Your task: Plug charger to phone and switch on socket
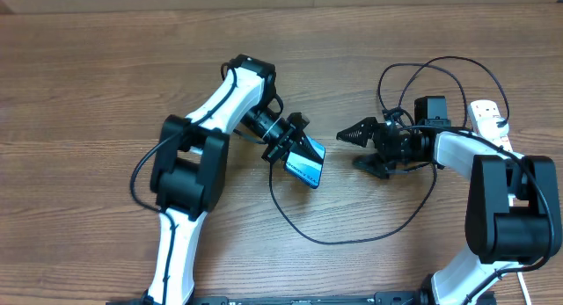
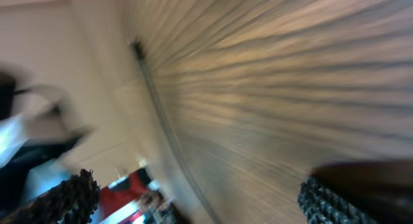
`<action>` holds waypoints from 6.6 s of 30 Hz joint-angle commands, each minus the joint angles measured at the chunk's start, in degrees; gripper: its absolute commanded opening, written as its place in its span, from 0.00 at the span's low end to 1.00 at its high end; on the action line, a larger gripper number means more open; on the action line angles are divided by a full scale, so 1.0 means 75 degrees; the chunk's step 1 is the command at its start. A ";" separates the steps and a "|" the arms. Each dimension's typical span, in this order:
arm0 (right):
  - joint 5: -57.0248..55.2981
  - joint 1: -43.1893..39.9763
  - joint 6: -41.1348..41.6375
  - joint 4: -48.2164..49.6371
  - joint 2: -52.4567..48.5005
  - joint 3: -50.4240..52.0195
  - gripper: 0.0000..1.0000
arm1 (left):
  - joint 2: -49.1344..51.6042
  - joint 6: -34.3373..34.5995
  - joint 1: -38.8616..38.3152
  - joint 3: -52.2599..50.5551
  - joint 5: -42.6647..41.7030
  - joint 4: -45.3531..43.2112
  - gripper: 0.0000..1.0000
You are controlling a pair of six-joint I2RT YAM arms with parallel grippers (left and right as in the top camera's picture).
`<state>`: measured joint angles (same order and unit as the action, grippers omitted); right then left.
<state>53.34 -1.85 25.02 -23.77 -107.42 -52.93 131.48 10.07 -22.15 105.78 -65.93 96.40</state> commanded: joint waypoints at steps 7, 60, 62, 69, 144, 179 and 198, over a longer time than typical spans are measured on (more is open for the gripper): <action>-0.1734 -0.0026 -0.0195 -0.0012 0.0079 -0.0096 1.00 | -0.2841 0.1635 0.0099 0.0041 0.1157 0.0064 0.04; -0.1737 -0.0020 -0.0198 -0.0163 0.0079 -0.0096 1.00 | -0.4243 0.6175 -0.0338 0.0044 -0.1227 -0.0635 0.04; -0.1740 -0.0020 -0.0198 -0.0160 0.0079 -0.0096 1.00 | -0.4243 0.6175 -0.0338 0.0044 -0.1177 -0.0635 0.04; -0.1740 -0.0020 -0.0198 -0.0160 0.0079 -0.0096 1.00 | -0.4243 0.6175 -0.0338 0.0044 -0.1148 -0.0638 0.04; -0.1740 -0.0020 -0.0198 -0.0160 0.0079 -0.0096 1.00 | -0.4243 0.6149 -0.0353 0.0044 -0.0938 -0.0449 0.04; -0.1740 -0.0020 -0.0198 -0.0160 0.0079 -0.0096 1.00 | -0.4243 0.7612 -0.0402 0.0047 0.8075 -0.0982 0.04; -0.1740 -0.0020 -0.0198 -0.0160 0.0079 -0.0096 1.00 | -0.2480 0.3351 0.0216 0.0035 0.7023 -0.3590 0.04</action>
<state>47.11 -1.78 24.18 -24.71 -106.24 -53.95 109.40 49.45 -22.65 105.78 -0.67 70.94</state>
